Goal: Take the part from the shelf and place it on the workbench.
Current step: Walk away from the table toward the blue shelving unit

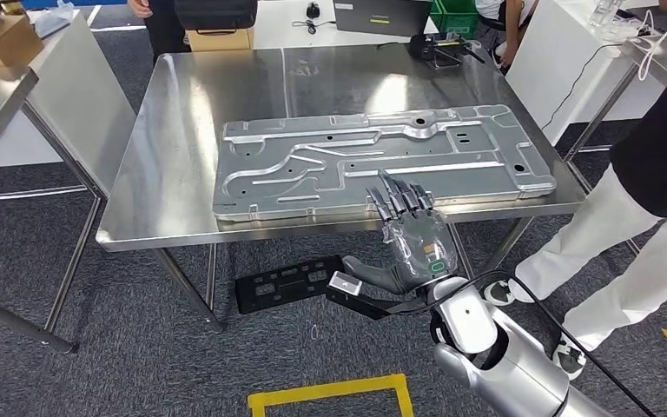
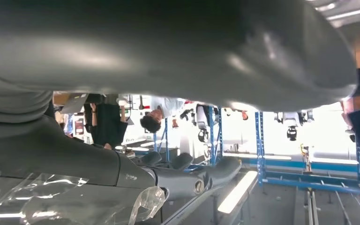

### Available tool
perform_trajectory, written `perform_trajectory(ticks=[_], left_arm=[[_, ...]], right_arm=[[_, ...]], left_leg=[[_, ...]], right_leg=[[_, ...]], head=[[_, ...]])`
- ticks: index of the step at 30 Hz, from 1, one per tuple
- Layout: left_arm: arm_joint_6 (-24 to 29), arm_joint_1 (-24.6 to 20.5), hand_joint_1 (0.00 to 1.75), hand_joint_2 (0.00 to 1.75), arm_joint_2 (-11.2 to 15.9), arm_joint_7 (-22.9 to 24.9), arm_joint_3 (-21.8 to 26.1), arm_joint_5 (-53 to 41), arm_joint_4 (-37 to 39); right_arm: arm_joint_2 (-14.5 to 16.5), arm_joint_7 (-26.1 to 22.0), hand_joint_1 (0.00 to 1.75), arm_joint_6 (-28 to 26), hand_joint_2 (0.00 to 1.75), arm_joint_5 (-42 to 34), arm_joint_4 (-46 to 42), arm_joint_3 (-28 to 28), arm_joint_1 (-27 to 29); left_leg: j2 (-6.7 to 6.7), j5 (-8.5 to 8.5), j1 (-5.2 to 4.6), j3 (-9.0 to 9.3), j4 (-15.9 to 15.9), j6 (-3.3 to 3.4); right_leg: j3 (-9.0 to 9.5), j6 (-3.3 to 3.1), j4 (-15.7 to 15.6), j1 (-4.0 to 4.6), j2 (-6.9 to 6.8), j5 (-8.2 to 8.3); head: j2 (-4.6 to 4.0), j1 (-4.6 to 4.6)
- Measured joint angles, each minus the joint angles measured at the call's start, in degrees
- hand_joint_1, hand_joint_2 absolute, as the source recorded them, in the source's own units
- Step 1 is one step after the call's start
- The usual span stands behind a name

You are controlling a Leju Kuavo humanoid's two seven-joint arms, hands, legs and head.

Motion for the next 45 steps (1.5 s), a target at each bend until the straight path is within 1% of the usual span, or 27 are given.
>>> perform_trajectory(ticks=[1, 2, 3, 4, 5, 6, 7, 8, 10, 11, 12, 16, 20, 22, 24, 27, 30, 32, 35, 40, 43, 44, 45], left_arm=[[0.0, 0.0, 0.0, 0.0, -0.01, 0.0, -0.01, -0.13, 0.0], [0.0, 0.0, 0.0, 0.0, -0.03, 0.0, -0.01, -0.24, 0.0], [0.01, 0.01, 0.0, 0.0, -0.06, 0.01, -0.02, -0.29, 0.0], [0.01, 0.01, 0.0, 0.0, -0.1, 0.01, -0.02, -0.33, 0.0], [0.02, 0.0, 0.0, 0.0, -0.15, 0.01, -0.01, -0.35, 0.0], [0.02, -0.02, 0.0, 0.0, -0.17, 0.01, -0.01, -0.34, 0.0], [0.03, -0.04, 0.0, 0.0, -0.19, 0.01, 0.0, -0.33, 0.0], [0.04, -0.08, 0.0, 0.0, -0.2, 0.01, 0.0, -0.32, 0.0], [0.08, -0.15, 0.0, 0.0, -0.2, 0.02, 0.0, -0.29, 0.0], [0.1, -0.17, 0.0, 0.0, -0.2, 0.02, 0.01, -0.28, 0.0], [0.12, -0.18, 0.0, 0.0, -0.2, 0.02, 0.01, -0.28, 0.0], [0.13, -0.21, 0.0, 0.0, -0.2, 0.02, 0.02, -0.28, 0.0], [0.13, -0.22, 0.0, 0.0, -0.2, 0.02, 0.02, -0.44, 0.0], [0.13, -0.23, 0.0, 0.0, -0.2, 0.02, 0.03, -0.65, 0.0], [0.13, -0.24, 0.0, 0.0, -0.22, 0.02, 0.08, -0.81, 0.0], [0.2, -0.25, 0.0, 0.0, -0.37, 0.02, 0.23, -1.0, 0.0], [0.74, -0.12, 0.0, 0.0, -0.65, -0.1, 0.4, -0.94, 0.0], [1.24, 0.1, 0.0, 0.0, -0.76, -0.24, 0.69, -0.62, 0.0], [1.87, 0.52, 0.0, 0.0, -0.81, -0.32, 1.38, 0.03, 0.0], [2.89, 1.42, 0.0, 0.0, -0.83, -0.62, 2.48, 1.88, 0.0], [3.07, 1.69, 0.0, 0.0, -0.83, -0.63, 3.07, 2.38, 0.0], [3.09, 1.7, 0.0, 0.0, -0.83, -0.63, 3.16, 2.41, 0.0], [3.12, 1.7, 0.0, 0.0, -0.83, -0.63, 3.23, 2.4, 0.0]], right_arm=[[-0.09, 0.06, 0.0, 0.01, 0.0, -0.02, 0.0, -0.01, 0.14], [-0.19, 0.09, 0.0, 0.04, 0.0, -0.03, 0.0, -0.01, 0.31], [-0.27, 0.11, 0.0, 0.08, 0.0, -0.03, 0.0, -0.01, 0.45], [-0.32, 0.13, 0.0, 0.11, 0.0, -0.04, 0.0, -0.03, 0.55], [-0.34, 0.14, 0.0, 0.15, 0.0, -0.04, -0.01, -0.07, 0.59], [-0.35, 0.17, 0.0, 0.16, 0.0, -0.05, -0.01, -0.14, 0.58], [-0.35, 0.19, 0.0, 0.19, 0.0, -0.05, -0.03, -0.23, 0.56], [-0.35, 0.21, 0.0, 0.24, 0.0, -0.07, -0.04, -0.31, 0.57], [-0.37, 0.26, 0.0, 0.33, 0.0, -0.09, -0.07, -0.42, 0.65], [-0.39, 0.28, 0.0, 0.36, 0.0, -0.13, -0.07, -0.48, 0.7], [-0.42, 0.33, 0.0, 0.37, 0.0, -0.17, -0.07, -0.56, 0.73], [-0.46, 0.38, 0.0, 0.36, 0.0, -0.57, -0.07, -0.8, 0.76], [-0.46, 0.19, 0.0, 0.3, 0.0, -1.72, -0.06, -0.84, 0.79], [-0.44, -0.44, 0.0, -0.14, 0.0, -5.38, 0.04, -0.95, 1.09], [-0.26, -1.68, 0.0, -0.82, 0.0, -11.92, 0.8, -1.12, 1.94], [0.74, -5.59, 0.0, -2.28, 0.0, -22.18, 4.05, -1.22, 4.35], [3.03, -12.04, 0.0, -5.69, 0.0, -31.16, 11.13, -1.11, 8.21], [4.92, -14.97, 0.0, -7.29, 0.0, -35.64, 17.13, -1.0, 10.96], [7.55, -16.37, 0.0, -7.16, 0.0, -42.12, 26.83, -0.91, 14.33], [11.09, -19.27, 0.0, -3.23, 0.0, -55.98, 44.48, -0.95, 20.05], [12.37, -21.17, 0.0, -1.72, 0.0, -60.51, 53.36, -1.11, 23.06], [12.72, -20.86, 0.0, -1.19, 0.0, -61.55, 55.74, -1.19, 23.58], [13.04, -19.38, 0.0, -0.25, 0.0, -63.12, 58.01, -1.4, 23.87]], left_leg=[[0.02, 0.27, -0.11, -0.36, 0.02, 0.12], [0.02, 0.53, -0.22, -0.7, 0.06, 0.14], [0.01, 0.72, -0.32, -0.95, 0.1, 0.11], [0.0, 0.87, -0.38, -1.1, 0.16, 0.04], [-0.01, 0.96, -0.42, -1.2, 0.28, -0.05], [-0.02, 1.01, -0.56, -1.32, 0.45, -0.21], [-0.03, 1.06, -0.69, -1.49, 0.68, -0.41], [-0.02, 0.97, -0.88, -1.72, 0.92, -0.46], [-0.01, 0.99, -1.03, -2.11, 1.19, -0.19], [-0.01, 1.01, -0.99, -2.19, 1.19, -0.02], [-0.01, 1.18, -0.88, -2.2, 1.12, 0.01], [-0.02, 1.57, -0.62, -2.18, 0.76, -0.62], [-0.02, 1.7, -0.52, -2.26, 0.65, -0.96], [-0.02, 1.69, -0.51, -2.3, 0.63, -1.16], [-0.03, 1.67, -0.5, -2.33, 0.63, -1.31], [-0.08, 1.63, -0.51, -2.39, 0.62, -1.37], [-0.14, 1.58, -0.54, -2.43, 0.63, -1.44], [-0.17, 1.56, -0.57, -2.47, 0.63, -1.45], [-0.19, 1.53, -0.61, -2.53, 0.63, -1.46], [-0.26, 1.47, -0.63, -2.56, 0.63, -1.49], [-0.25, 1.42, -0.67, -2.59, 0.63, -1.52], [-0.22, 1.41, -0.67, -2.58, 0.63, -1.53], [-0.2, 1.39, -0.66, -2.57, 0.63, -1.54]], right_leg=[[-1.47, 0.12, 4.03, 0.01, 0.0, -1.89], [-2.14, 0.2, 6.45, 0.04, 0.01, -2.77], [-1.54, 0.18, 6.41, 0.05, 0.01, -2.46], [0.35, 0.09, 3.81, 0.05, 0.0, -1.15], [3.09, -0.06, -0.44, 0.06, 0.0, 0.6], [5.81, -0.24, -4.91, 0.14, 0.0, 1.88], [7.73, -0.51, -8.34, 0.23, 0.02, 2.78], [8.66, -0.73, -10.26, 0.28, 0.03, 3.07], [8.62, -1.06, -10.89, 0.41, 0.04, 3.1], [8.55, -1.12, -10.92, 0.48, 0.04, 3.13], [8.51, -1.22, -10.92, 0.61, 0.06, 3.19], [8.35, -1.5, -10.9, 0.91, 0.07, 3.34], [8.23, -1.57, -10.86, 1.02, 0.06, 3.35], [8.19, -1.62, -10.85, 1.03, 0.06, 3.34], [8.19, -1.64, -10.85, 1.03, 0.05, 3.33], [8.18, -1.66, -10.85, 1.01, 0.01, 3.31], [8.19, -1.67, -10.86, 1.0, -0.09, 3.29], [8.15, -1.66, -10.86, 0.96, -0.13, 3.27], [8.1, -1.67, -10.87, 0.9, -0.16, 3.24], [8.09, -1.73, -10.89, 0.85, -0.25, 3.13], [8.05, -1.73, -10.89, 0.84, -0.22, 3.12], [8.04, -1.73, -10.89, 0.84, -0.19, 3.12], [8.03, -1.73, -10.89, 0.84, -0.15, 3.12]], head=[[0.0, 0.0], [0.0, 0.0], [0.0, 0.0], [0.0, -0.01], [0.0, -0.01], [0.0, -0.01], [0.0, -0.03], [0.0, -0.06], [0.0, -0.11], [0.0, -0.12], [0.0, -0.12], [0.0, -0.12], [0.0, -0.12], [0.0, -0.12], [0.0, -0.12], [0.0, -0.12], [0.0, -0.12], [0.0, -0.12], [0.0, -0.11], [0.0, -0.11], [0.0, -0.1], [0.0, -0.1], [0.0, -0.1]])
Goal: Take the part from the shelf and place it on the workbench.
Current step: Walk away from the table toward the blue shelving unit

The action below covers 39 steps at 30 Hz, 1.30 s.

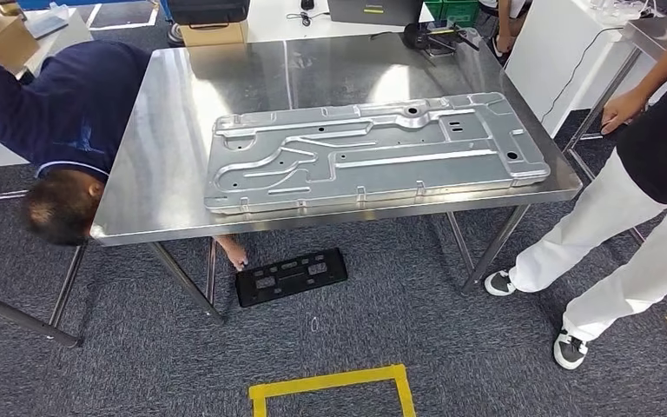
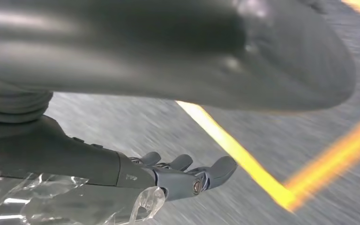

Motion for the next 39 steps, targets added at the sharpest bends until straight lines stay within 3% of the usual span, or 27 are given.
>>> perform_trajectory(ticks=[4, 6, 10, 12, 14, 16, 17, 18, 19, 21, 23, 24, 25, 27, 29, 31, 32, 33, 35, 37, 39], left_arm=[[0.33, 0.01, 0.0, 0.0, -0.08, 0.25, 0.1, -0.34, 0.0], [0.6, 0.04, 0.0, 0.0, -0.15, 0.43, 0.11, -0.5, 0.0], [0.96, 0.02, 0.0, 0.0, -0.21, 0.43, 0.18, -0.69, 0.0], [1.11, 0.02, 0.0, 0.0, -0.31, 0.16, 0.2, -0.91, 0.0], [1.31, 0.05, 0.0, 0.0, -0.42, -0.16, 0.2, -1.0, 0.0], [1.48, 0.06, 0.0, 0.0, -0.52, -0.24, 0.2, -0.97, 0.0], [1.56, 0.06, 0.0, 0.0, -0.57, -0.25, 0.22, -0.96, 0.0], [1.69, 0.05, 0.0, 0.0, -0.59, -0.25, 0.26, -0.89, 0.0], [1.86, 0.04, 0.0, 0.0, -0.59, -0.26, 0.33, -0.81, 0.0], [2.29, -0.03, 0.0, 0.0, -0.52, -0.28, 0.51, -0.61, 0.01], [2.59, -0.15, 0.0, 0.0, -0.43, -0.27, 0.69, -0.54, 0.02], [2.67, -0.19, 0.0, 0.0, -0.38, -0.27, 0.79, -0.54, 0.02], [2.72, -0.2, 0.0, 0.0, -0.39, -0.27, 0.87, -0.52, 0.02], [2.86, -0.14, 0.0, 0.0, -0.39, -0.27, 0.97, -0.36, 0.02], [3.04, -0.13, 0.0, 0.0, -0.42, -0.33, 1.02, -0.1, 0.02], [3.13, -0.12, 0.0, 0.0, -0.45, -0.39, 1.07, 0.04, 0.02], [3.14, -0.07, 0.0, 0.0, -0.46, -0.4, 1.08, 0.08, 0.02], [3.15, -0.01, 0.0, 0.0, -0.46, -0.4, 1.09, 0.08, 0.02], [3.15, 0.08, 0.0, 0.0, -0.45, -0.4, 1.1, 0.15, 0.02], [3.15, 0.22, 0.0, 0.0, -0.46, -0.44, 1.1, 0.23, 0.02], [3.16, 0.43, 0.0, 0.0, -0.54, -0.52, 1.11, 0.27, 0.02]], right_arm=[[1.21, 14.81, 0.0, 5.48, 0.0, -9.85, 7.89, -3.08, 0.1], [1.7, 19.8, 0.0, 6.47, 0.0, -12.04, 10.8, -4.81, 0.11], [2.79, 20.29, 0.0, 5.43, 0.0, -13.14, 14.8, -7.25, 0.09], [3.32, 18.74, 0.0, 4.33, 0.0, -13.12, 16.16, -8.14, -0.02], [3.73, 17.87, 0.0, 3.86, 0.0, -12.84, 17.35, -8.78, -0.08], [4.08, 17.61, 0.0, 3.85, 0.0, -12.62, 18.26, -9.31, -0.08], [4.19, 17.6, 0.0, 3.88, 0.0, -12.57, 18.67, -9.53, -0.08], [4.29, 17.61, 0.0, 3.93, 0.0, -12.51, 19.11, -9.72, -0.08], [4.37, 17.67, 0.0, 3.97, 0.0, -12.42, 19.58, -9.87, -0.08], [4.8, 17.86, 0.0, 4.15, 0.0, -12.21, 20.35, -10.11, -0.04], [5.31, 18.02, 0.0, 4.28, 0.0, -12.15, 20.87, -10.43, 0.02], [5.5, 18.04, 0.0, 4.26, 0.0, -12.23, 21.09, -10.6, -0.02], [5.59, 18.04, 0.0, 4.22, 0.0, -12.32, 21.28, -10.78, -0.05], [5.81, 17.97, 0.0, 4.13, 0.0, -12.46, 21.58, -10.99, -0.15], [5.99, 17.88, 0.0, 4.01, 0.0, -12.52, 21.91, -11.09, -0.12], [6.15, 17.84, 0.0, 3.93, 0.0, -12.57, 22.28, -11.15, -0.06], [6.21, 17.84, 0.0, 3.92, 0.0, -12.6, 22.42, -11.17, -0.05], [6.26, 17.85, 0.0, 3.91, 0.0, -12.63, 22.54, -11.19, -0.08], [6.32, 17.85, 0.0, 3.84, 0.0, -12.69, 22.62, -11.23, -0.17], [6.55, 17.84, 0.0, 3.77, 0.0, -12.74, 22.69, -11.26, -0.25], [6.75, 17.83, 0.0, 3.74, 0.0, -12.76, 22.85, -11.3, -0.36]], left_leg=[[0.01, -0.02, 0.0, 0.09, 0.0, -0.01], [0.02, -0.03, 0.0, 0.11, 0.01, -0.01], [0.05, -0.21, -0.13, 0.24, -0.06, 1.02], [0.01, 0.44, 0.31, 1.2, -1.47, 1.3], [-0.11, 0.95, 0.78, 1.95, -2.51, 1.41], [-0.47, 0.98, 0.97, 1.94, -2.54, 1.35], [-0.78, 0.97, 1.12, 1.93, -2.51, 1.17], [-1.21, 0.93, 1.38, 1.91, -2.43, 0.86], [-1.72, 0.83, 1.74, 1.89, -2.21, 0.4], [-2.8, 0.29, 2.2, 1.5, -1.13, -0.9], [-3.59, -0.31, 2.16, 0.92, -0.02, -2.06], [-3.89, -0.38, 2.15, 0.77, 0.13, -2.43], [-4.21, -0.31, 2.35, 0.73, 0.12, -2.66], [-3.64, -0.92, 2.65, 0.22, 1.22, -2.83], [-1.84, -4.09, 2.46, -2.51, 7.1, -2.71], [-0.83, -7.86, 2.03, -6.64, 15.81, -2.39], [-0.72, -8.63, 1.83, -7.94, 18.53, -2.12], [-0.64, -8.29, 1.58, -8.16, 19.01, -1.72], [0.19, -4.96, 0.76, -5.24, 13.09, -0.36], [2.68, -2.12, -0.41, -1.46, 5.35, 1.18], [3.92, -1.62, -1.2, -0.4, 2.57, 1.68]], right_leg=[[0.08, -0.02, 0.0, 0.0, 0.03, -0.01], [0.11, -0.02, -0.01, -0.01, 0.03, 0.0], [0.38, 0.46, -0.39, -0.26, 0.0, 0.18], [0.29, 0.76, 0.64, -0.12, 0.0, -0.73], [-1.93, 1.26, 5.97, -0.28, 0.03, -4.06], [-5.61, 1.95, 13.64, -0.75, 0.03, -7.77], [-6.58, 2.35, 15.68, -1.07, 0.03, -8.26], [-6.44, 2.78, 15.54, -1.41, 0.03, -7.6], [-5.01, 3.29, 12.89, -1.8, 0.16, -5.88], [-0.73, 4.42, 4.98, -2.66, 1.99, -2.48], [1.24, 3.82, 1.32, -3.08, 3.55, -1.64], [1.13, 3.0, 1.54, -2.88, 3.57, -1.94], [1.08, 2.01, 1.69, -2.78, 2.93, -1.91], [1.08, 0.94, 1.81, -2.38, 1.82, -1.85], [1.04, 0.2, 1.79, -1.98, 0.53, -1.83], [1.01, -0.24, 1.8, -1.4, -0.88, -2.0], [1.06, -0.4, 1.8, -1.09, -1.57, -2.11], [1.18, -0.57, 1.8, -0.78, -2.21, -2.24], [1.63, -0.81, 1.8, -0.22, -3.38, -2.55], [2.02, -0.81, 1.81, 0.22, -4.32, -2.97], [2.13, -0.52, 1.78, 0.33, -5.19, -3.25]], head=[[0.0, 0.01], [0.0, 0.01], [0.0, -0.02], [0.0, 0.02], [0.0, 0.07], [-0.01, 0.07], [-0.01, 0.06], [-0.01, 0.05], [0.0, 0.06], [0.0, 0.17], [0.0, 0.12], [0.0, 0.02], [0.0, -0.16], [0.0, -0.35], [0.0, -0.51], [0.0, -0.62], [0.0, -0.64], [0.0, -0.65], [0.0, -0.65], [0.0, -0.62], [0.0, -0.59]])
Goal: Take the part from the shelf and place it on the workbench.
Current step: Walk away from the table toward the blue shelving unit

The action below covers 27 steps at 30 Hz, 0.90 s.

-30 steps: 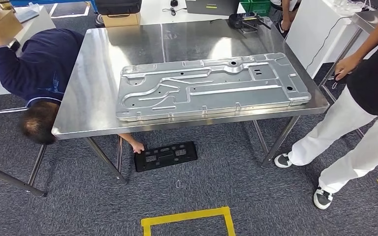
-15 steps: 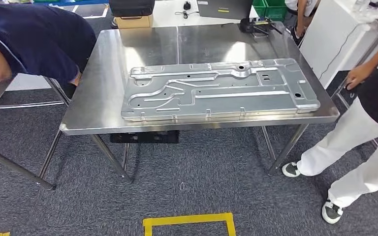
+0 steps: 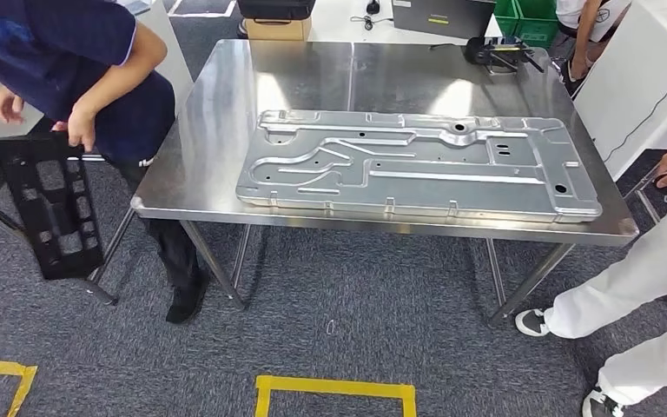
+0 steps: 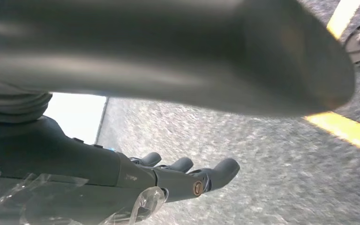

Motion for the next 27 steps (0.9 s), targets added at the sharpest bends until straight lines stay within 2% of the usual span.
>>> perform_trajectory(ticks=[2, 4, 6, 7, 8, 9, 10, 11, 13, 14, 15, 17, 18, 19, 21, 22, 23, 24, 25, 26, 27], left_arm=[[0.01, 0.27, 0.0, 0.0, -0.09, -0.05, 0.02, 0.07, -0.01], [0.04, 0.42, 0.0, 0.0, -0.16, -0.05, 0.03, 0.07, 0.0], [0.08, 0.31, 0.0, 0.0, -0.27, -0.05, 0.03, -0.01, -0.01], [0.08, 0.23, 0.0, 0.0, -0.32, -0.05, 0.03, -0.03, -0.01], [0.08, 0.19, 0.0, 0.0, -0.37, -0.05, 0.03, -0.03, -0.02], [0.08, 0.19, 0.0, 0.0, -0.39, -0.05, 0.03, -0.03, -0.02], [0.08, 0.21, 0.0, 0.0, -0.4, -0.05, 0.03, -0.03, -0.02], [0.08, 0.22, 0.0, 0.0, -0.4, -0.05, 0.03, -0.03, -0.01], [0.16, 0.12, 0.0, 0.0, -0.42, -0.05, 0.04, -0.04, -0.01], [0.26, 0.05, 0.0, 0.0, -0.42, -0.05, 0.04, -0.05, -0.01], [0.38, 0.01, 0.0, 0.0, -0.42, -0.04, 0.05, -0.07, -0.01], [0.77, 0.06, 0.0, 0.0, -0.38, -0.01, 0.05, -0.13, -0.01], [1.01, 0.11, 0.0, 0.0, -0.35, 0.04, 0.05, -0.17, 0.0], [1.25, 0.11, 0.0, 0.0, -0.32, 0.08, 0.05, -0.2, 0.01], [1.64, 0.02, 0.0, 0.0, -0.29, 0.13, 0.05, -0.21, 0.01], [1.76, -0.03, 0.0, 0.0, -0.29, 0.13, 0.05, -0.21, 0.01], [1.85, -0.05, 0.0, 0.0, -0.29, 0.13, 0.05, -0.21, 0.01], [1.92, -0.03, 0.0, 0.0, -0.29, 0.14, 0.05, -0.21, 0.01], [1.98, 0.02, 0.0, 0.0, -0.29, 0.14, 0.05, -0.21, 0.01], [2.08, 0.07, 0.0, 0.0, -0.29, 0.14, 0.05, -0.21, 0.01], [2.19, 0.11, 0.0, 0.0, -0.29, 0.14, 0.05, -0.21, 0.01]], right_arm=[[0.04, -0.02, 0.0, -0.01, 0.0, 0.0, 0.11, -0.04, -0.21], [0.08, -0.01, 0.0, -0.01, 0.0, 0.0, 0.2, -0.05, -0.32], [0.05, -0.01, 0.0, -0.01, 0.0, -0.01, 0.4, -0.06, -0.22], [0.05, -0.02, 0.0, -0.01, 0.0, -0.01, 0.5, -0.06, -0.15], [0.04, -0.03, 0.0, 0.0, 0.0, -0.02, 0.58, -0.06, -0.11], [0.03, -0.03, 0.0, 0.0, 0.0, -0.02, 0.63, -0.06, -0.1], [0.02, -0.03, 0.0, 0.01, 0.0, -0.02, 0.64, -0.07, -0.08], [-0.01, -0.03, 0.0, 0.02, 0.0, -0.02, 0.67, -0.07, -0.08], [-0.05, 0.01, 0.0, 0.07, 0.0, -0.02, 0.84, -0.08, -0.06], [-0.07, 0.05, 0.0, 0.12, 0.0, -0.02, 0.94, -0.08, -0.06], [-0.06, 0.12, 0.0, 0.17, 0.0, -0.01, 1.04, -0.07, -0.09], [-0.02, 0.3, 0.0, 0.22, 0.0, -0.02, 1.08, -0.06, -0.24], [-0.02, 0.45, 0.0, 0.22, 0.0, -0.04, 1.1, -0.06, -0.29], [-0.02, 0.58, 0.0, 0.21, 0.0, -0.1, 1.11, -0.06, -0.26], [-0.03, 0.78, 0.0, 0.21, 0.0, -0.24, 1.15, -0.06, -0.1], [-0.02, 0.8, 0.0, 0.21, 0.0, -0.3, 1.16, -0.06, -0.02], [0.0, 0.84, 0.0, 0.22, 0.0, -0.33, 1.17, -0.06, 0.03], [0.01, 0.88, 0.0, 0.22, 0.0, -0.35, 1.19, -0.06, 0.04], [0.02, 0.9, 0.0, 0.22, 0.0, -0.36, 1.19, -0.06, 0.03], [0.03, 0.91, 0.0, 0.22, 0.0, -0.36, 1.19, -0.06, 0.0], [0.04, 0.91, 0.0, 0.22, 0.0, -0.36, 1.19, -0.06, -0.02]], left_leg=[[-1.17, 0.31, 0.1, -0.01, -0.61, -0.08], [-2.44, 0.82, 0.68, 0.53, -1.62, 0.11], [-3.69, 1.13, 1.07, 0.85, -2.05, 0.32], [-4.34, 1.16, 1.13, 0.85, -2.03, 0.38], [-5.09, 1.15, 1.2, 0.87, -2.02, 0.36], [-5.83, 1.12, 1.26, 0.93, -2.0, 0.32], [-6.61, 1.08, 1.35, 1.01, -1.96, 0.24], [-7.4, 1.01, 1.44, 1.12, -1.87, 0.08], [-8.92, 0.74, 1.47, 1.03, -1.44, -0.52], [-9.52, 0.66, 1.43, 0.86, -1.24, -0.89], [-10.03, 0.64, 1.39, 0.63, -1.14, -1.26], [-10.8, 0.76, 1.54, 0.32, -1.15, -1.88], [-10.24, 0.48, 1.56, 0.06, -0.72, -2.15], [-9.04, -0.39, 1.56, -0.62, 0.74, -2.44], [-5.88, -3.81, 1.58, -3.62, 7.15, -3.0], [-5.03, -5.68, 1.7, -5.67, 11.41, -3.25], [-4.66, -6.85, 1.85, -7.35, 14.85, -3.44], [-4.48, -7.04, 1.96, -8.15, 16.5, -3.55], [-4.28, -6.15, 2.06, -7.73, 15.74, -3.58], [-3.88, -4.43, 2.1, -6.13, 12.64, -3.5], [-2.72, -2.44, 2.02, -3.75, 8.13, -3.23]], right_leg=[[0.23, 0.48, -0.13, -0.11, -0.79, -0.24], [-0.25, 1.03, 1.67, -0.18, 0.94, -1.73], [-3.22, 1.46, 8.04, -0.33, 3.83, -5.09], [-5.35, 1.64, 12.06, -0.42, 4.49, -6.68], [-7.08, 1.82, 15.02, -0.52, 4.75, -7.35], [-8.01, 1.97, 16.18, -0.61, 4.82, -6.99], [-7.76, 2.12, 14.84, -0.74, 4.92, -5.37], [-6.43, 2.26, 11.35, -0.94, 5.32, -2.98], [-3.1, 2.38, 3.35, -1.47, 7.85, 0.82], [-2.09, 2.22, 0.94, -1.62, 8.85, 1.61], [-1.69, 1.89, -0.06, -1.6, 9.46, 1.69], [-1.63, 0.98, -0.2, -1.41, 8.33, 1.73], [-1.57, 0.57, -0.25, -1.42, 7.67, 1.8], [-1.52, 0.15, -0.31, -1.48, 6.92, 1.83], [-1.44, -0.43, -0.37, -1.49, 5.49, 1.75], [-1.41, -0.63, -0.36, -1.44, 4.72, 1.65], [-1.38, -0.72, -0.36, -1.42, 3.97, 1.56], [-1.3, -0.76, -0.36, -1.41, 3.24, 1.44], [-1.16, -0.73, -0.36, -1.42, 2.53, 1.31], [-0.95, -0.62, -0.36, -1.43, 1.91, 1.15], [-0.68, -0.45, -0.36, -1.41, 1.34, 0.97]], head=[[0.01, -0.02], [0.01, 0.08], [0.0, 0.25], [0.01, 0.29], [0.0, 0.33], [0.01, 0.35], [0.01, 0.34], [0.01, 0.35], [0.01, 0.35], [0.01, 0.33], [0.01, 0.31], [0.01, 0.28], [0.01, 0.25], [0.01, 0.15], [0.0, -0.06], [0.0, -0.14], [0.0, -0.14], [0.0, -0.15], [0.0, -0.16], [0.0, -0.16], [0.01, -0.16]])
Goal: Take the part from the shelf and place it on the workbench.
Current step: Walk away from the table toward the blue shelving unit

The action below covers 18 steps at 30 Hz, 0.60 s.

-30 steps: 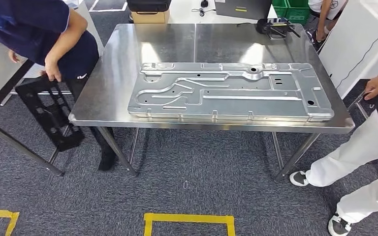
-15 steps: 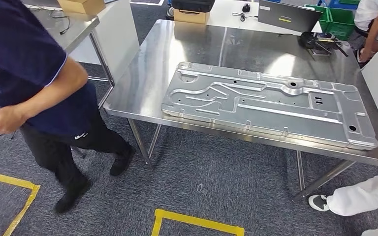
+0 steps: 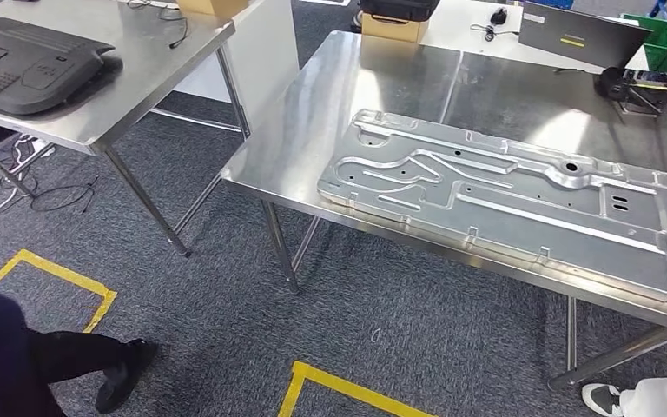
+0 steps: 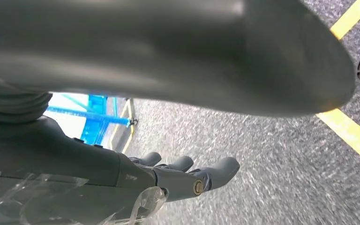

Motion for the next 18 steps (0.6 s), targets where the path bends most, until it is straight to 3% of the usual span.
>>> perform_trajectory(ticks=[2, 3, 5, 6, 8, 10, 11, 12, 13, 14, 16, 18], left_arm=[[0.26, 0.07, 0.0, 0.0, -0.03, -0.01, 0.0, 0.01, 0.0], [0.38, 0.1, 0.0, 0.0, -0.06, -0.01, 0.0, 0.03, 0.0], [0.62, 0.21, 0.0, 0.0, -0.11, -0.04, 0.0, 0.17, 0.0], [0.72, 0.3, 0.0, 0.0, -0.14, -0.08, 0.0, 0.25, 0.0], [0.84, 0.41, 0.0, 0.0, -0.16, -0.16, 0.0, 0.33, 0.0], [0.86, 0.32, 0.0, 0.0, -0.23, -0.2, 0.0, 0.34, 0.0], [0.87, 0.27, 0.0, 0.0, -0.27, -0.2, 0.0, 0.37, 0.0], [0.9, 0.25, 0.0, 0.0, -0.32, -0.2, 0.0, 0.44, 0.0], [0.93, 0.25, 0.0, 0.0, -0.35, -0.21, 0.0, 0.52, 0.0], [0.96, 0.27, 0.0, 0.0, -0.36, -0.21, 0.0, 0.63, 0.0], [1.04, 0.24, 0.0, 0.0, -0.37, -0.22, 0.01, 0.8, 0.0], [1.24, 0.12, 0.0, 0.0, -0.37, -0.27, 0.07, 0.92, 0.0]], right_arm=[[0.03, 0.0, 0.0, 0.02, 0.0, 0.01, 0.0, 0.0, -0.02], [0.04, 0.0, 0.0, 0.04, 0.0, 0.01, 0.0, 0.0, -0.05], [0.09, 0.0, 0.0, 0.09, 0.0, 0.02, -0.01, 0.0, -0.25], [0.11, 0.0, 0.0, 0.13, 0.0, 0.02, -0.01, 0.0, -0.38], [0.14, 0.0, 0.0, 0.21, 0.0, 0.08, -0.01, 0.0, -0.41], [0.11, 0.0, 0.0, 0.22, 0.0, 0.14, 0.0, 0.01, -0.19], [0.1, 0.0, 0.0, 0.22, 0.0, 0.15, 0.0, 0.02, -0.11], [0.1, 0.0, 0.0, 0.21, 0.0, 0.17, 0.0, 0.02, -0.09], [0.09, -0.01, 0.0, 0.2, 0.0, 0.18, 0.0, 0.02, -0.08], [0.06, -0.02, 0.0, 0.19, 0.0, 0.19, 0.0, 0.02, -0.07], [-0.01, -0.06, 0.0, 0.17, 0.0, 0.19, 0.03, 0.02, -0.04], [-0.02, -0.09, 0.0, 0.16, 0.0, 0.19, 0.11, 0.02, -0.04]], left_leg=[[2.57, 2.31, -0.56, 3.59, -7.1, 0.68], [3.3, 2.56, -0.84, 4.22, -8.58, 0.99], [2.31, 2.47, -1.07, 4.01, -8.95, 1.43], [1.65, 2.64, -0.94, 4.11, -9.22, 1.71], [0.35, 3.09, -0.48, 4.51, -9.89, 2.38], [-1.04, 3.25, -0.23, 4.62, -10.06, 2.75], [-1.84, 3.24, -0.23, 4.64, -10.04, 2.8], [-2.67, 3.21, -0.21, 4.7, -10.02, 2.79], [-3.54, 3.16, -0.15, 4.8, -9.98, 2.72], [-4.43, 3.06, -0.04, 4.93, -9.9, 2.58], [-6.15, 2.68, 0.12, 4.98, -9.43, 1.99], [-7.47, 2.35, 0.09, 4.62, -8.93, 1.27]], right_leg=[[0.47, 0.55, 0.04, 0.28, -1.07, -0.46], [0.62, 0.84, 0.03, 0.4, -1.59, -0.64], [0.95, 1.43, -0.28, 0.5, -2.69, -0.81], [1.11, 1.72, -0.22, 0.42, -2.48, -1.06], [0.07, 2.08, 2.75, 0.3, -0.08, -3.23], [-3.64, 2.17, 10.42, 0.2, 2.78, -6.98], [-5.71, 2.28, 14.2, 0.19, 3.29, -8.24], [-7.16, 2.41, 16.42, 0.15, 3.47, -8.42], [-7.59, 2.55, 16.33, 0.07, 3.53, -7.35], [-6.89, 2.73, 13.88, -0.1, 3.74, -5.24], [-3.77, 3.16, 5.75, -0.63, 5.76, -0.76], [-1.98, 2.97, 1.17, -0.91, 7.56, 0.84]], head=[[0.0, 0.02], [0.0, 0.04], [0.0, 0.08], [0.0, 0.08], [0.0, 0.2], [0.0, 0.4], [0.0, 0.48], [0.0, 0.48], [0.0, 0.48], [0.0, 0.48], [0.0, 0.5], [0.0, 0.5]])
